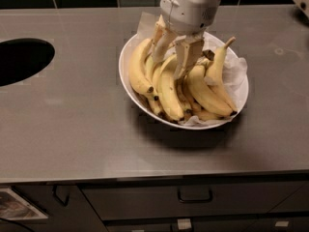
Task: Pick banana from white bowl
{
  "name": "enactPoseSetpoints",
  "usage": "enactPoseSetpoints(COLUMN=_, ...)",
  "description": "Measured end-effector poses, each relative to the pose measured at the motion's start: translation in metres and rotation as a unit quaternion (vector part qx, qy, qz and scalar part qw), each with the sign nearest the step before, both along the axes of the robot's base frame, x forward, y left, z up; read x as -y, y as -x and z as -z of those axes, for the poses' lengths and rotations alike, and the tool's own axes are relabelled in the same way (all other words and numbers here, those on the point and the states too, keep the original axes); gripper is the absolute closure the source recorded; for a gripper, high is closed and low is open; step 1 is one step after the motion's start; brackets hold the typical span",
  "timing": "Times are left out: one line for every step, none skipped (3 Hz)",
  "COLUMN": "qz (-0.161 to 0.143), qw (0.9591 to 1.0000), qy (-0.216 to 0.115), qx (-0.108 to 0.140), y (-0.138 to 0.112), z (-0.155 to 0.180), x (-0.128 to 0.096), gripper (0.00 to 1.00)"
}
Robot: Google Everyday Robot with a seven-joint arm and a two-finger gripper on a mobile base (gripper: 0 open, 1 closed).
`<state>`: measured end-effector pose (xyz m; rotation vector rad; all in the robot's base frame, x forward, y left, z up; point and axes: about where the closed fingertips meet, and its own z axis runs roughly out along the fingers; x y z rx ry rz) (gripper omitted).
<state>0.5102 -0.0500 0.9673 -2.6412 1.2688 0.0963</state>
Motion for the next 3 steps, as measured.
enactPoseSetpoints(qz=0.001, qw=1.0000, qy=0.002, qx=0.002, y=-0.001, z=-0.001, x=0.000, gripper=0.53)
enactPoseSetpoints(qz=0.007, qw=1.0000, qy=0.000, qx=-0.004, y=0.002, z=0.003, x=0.006, gripper=0.52)
enactPoseSetpoints(qz=0.010, qw=0.9999, qy=-0.001, qx=-0.010, y=0.002, z=0.008, x=0.010, gripper=0.53)
